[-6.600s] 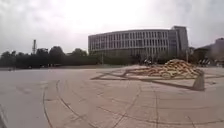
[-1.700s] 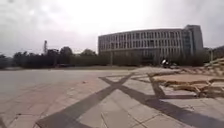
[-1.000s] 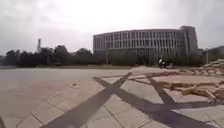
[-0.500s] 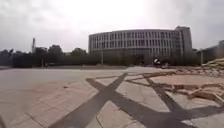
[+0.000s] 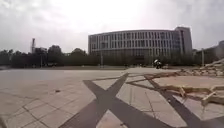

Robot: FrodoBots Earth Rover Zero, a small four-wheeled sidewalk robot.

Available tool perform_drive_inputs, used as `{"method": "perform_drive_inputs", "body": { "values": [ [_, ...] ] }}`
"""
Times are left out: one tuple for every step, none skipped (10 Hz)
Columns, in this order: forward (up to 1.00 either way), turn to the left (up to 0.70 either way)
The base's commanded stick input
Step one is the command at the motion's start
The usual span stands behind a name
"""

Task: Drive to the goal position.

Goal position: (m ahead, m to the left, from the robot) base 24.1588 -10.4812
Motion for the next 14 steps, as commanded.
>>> {"method": "perform_drive_inputs", "body": {
  "values": [
    [0.7, -0.13],
    [0.7, -0.03],
    [0.7, 0.0],
    [0.7, 0.0],
    [0.7, 0.0],
    [0.7, 0.0],
    [0.7, 0.0],
    [0.7, 0.0],
    [0.7, -0.09],
    [0.7, -0.21],
    [0.7, -0.11],
    [0.7, 0.0],
    [0.7, 0.0],
    [0.7, 0.0]
  ]
}}
